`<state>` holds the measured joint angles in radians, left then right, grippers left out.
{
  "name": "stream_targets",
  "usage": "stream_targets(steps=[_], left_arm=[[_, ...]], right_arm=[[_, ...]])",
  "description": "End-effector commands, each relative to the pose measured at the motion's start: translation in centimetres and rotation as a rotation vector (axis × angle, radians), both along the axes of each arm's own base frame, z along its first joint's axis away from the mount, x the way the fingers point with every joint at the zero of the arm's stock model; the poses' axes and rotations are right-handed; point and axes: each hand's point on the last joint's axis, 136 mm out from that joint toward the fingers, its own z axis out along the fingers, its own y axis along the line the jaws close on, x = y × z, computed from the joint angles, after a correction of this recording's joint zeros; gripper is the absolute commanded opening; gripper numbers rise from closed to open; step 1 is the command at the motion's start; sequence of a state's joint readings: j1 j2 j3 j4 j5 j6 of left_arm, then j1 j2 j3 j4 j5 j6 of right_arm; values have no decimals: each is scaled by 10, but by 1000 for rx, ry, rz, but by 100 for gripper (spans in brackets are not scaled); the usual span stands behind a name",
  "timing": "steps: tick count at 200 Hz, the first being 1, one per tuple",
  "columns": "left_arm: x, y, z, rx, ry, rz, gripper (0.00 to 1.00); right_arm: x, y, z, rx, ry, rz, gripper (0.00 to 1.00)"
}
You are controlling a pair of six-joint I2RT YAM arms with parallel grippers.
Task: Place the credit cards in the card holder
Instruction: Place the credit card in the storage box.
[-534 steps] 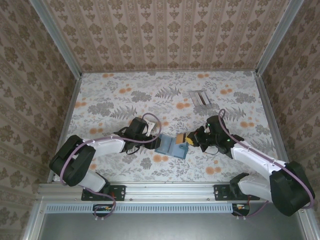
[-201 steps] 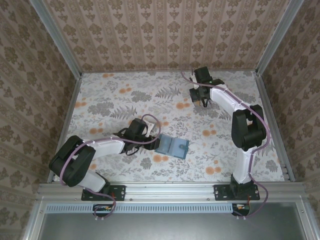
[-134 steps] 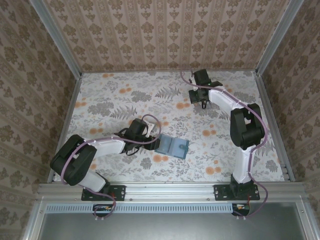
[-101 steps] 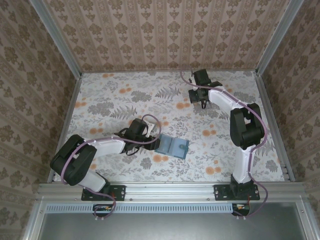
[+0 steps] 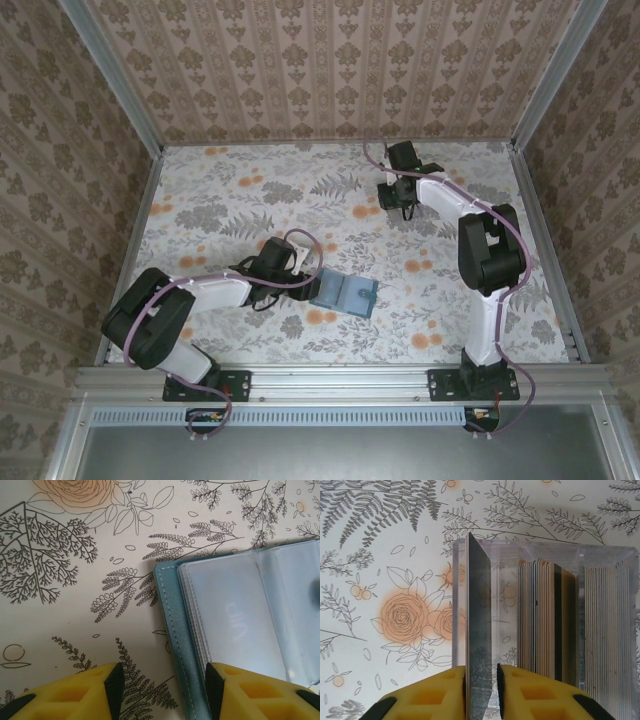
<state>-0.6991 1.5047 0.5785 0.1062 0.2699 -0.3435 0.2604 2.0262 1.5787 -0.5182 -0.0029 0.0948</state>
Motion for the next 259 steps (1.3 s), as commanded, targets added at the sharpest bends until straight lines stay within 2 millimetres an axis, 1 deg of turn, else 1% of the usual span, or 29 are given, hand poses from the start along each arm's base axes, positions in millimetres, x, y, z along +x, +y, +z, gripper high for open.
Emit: stream_targets(steps=[1,34,60,73,89,108,128,140,173,201,228,259], left_arm=[[3,-8,6,-27,4,-11,51],[4,-6,5,-12,-1,-4,51],[3,-8,8,-26,-3,-11,50],[4,-6,5,-12,-4,-7,50],[3,-8,6,-18,5,-14,50],[2,-10,8,-31,3,-19,51],[2,-8,6,-18,6,-14,51],[1,-10,8,-30,9,-21,51],[2,-7,9,-20,-1,-13,50],[1,-9,12,-33,-6,-20,50],[0,-8,11,-26,-3,-21,51],[1,-8,10,-26,-4,-18,50]], right_arm=[[-2,11,14,61,21,13,27],[1,9,4,42,54,-1,34],[0,18,1,95,79,1,37],[0,18,1,104,77,-9,39],[1,17,-5,96,82,-21,43],[0,24,-10,132,108,-23,44],[0,29,-12,166,111,-16,44],[0,30,-12,170,112,-15,43],[1,35,1,205,86,-1,37],[2,39,10,234,77,5,31],[3,41,15,246,63,8,29],[1,43,17,264,67,12,28]])
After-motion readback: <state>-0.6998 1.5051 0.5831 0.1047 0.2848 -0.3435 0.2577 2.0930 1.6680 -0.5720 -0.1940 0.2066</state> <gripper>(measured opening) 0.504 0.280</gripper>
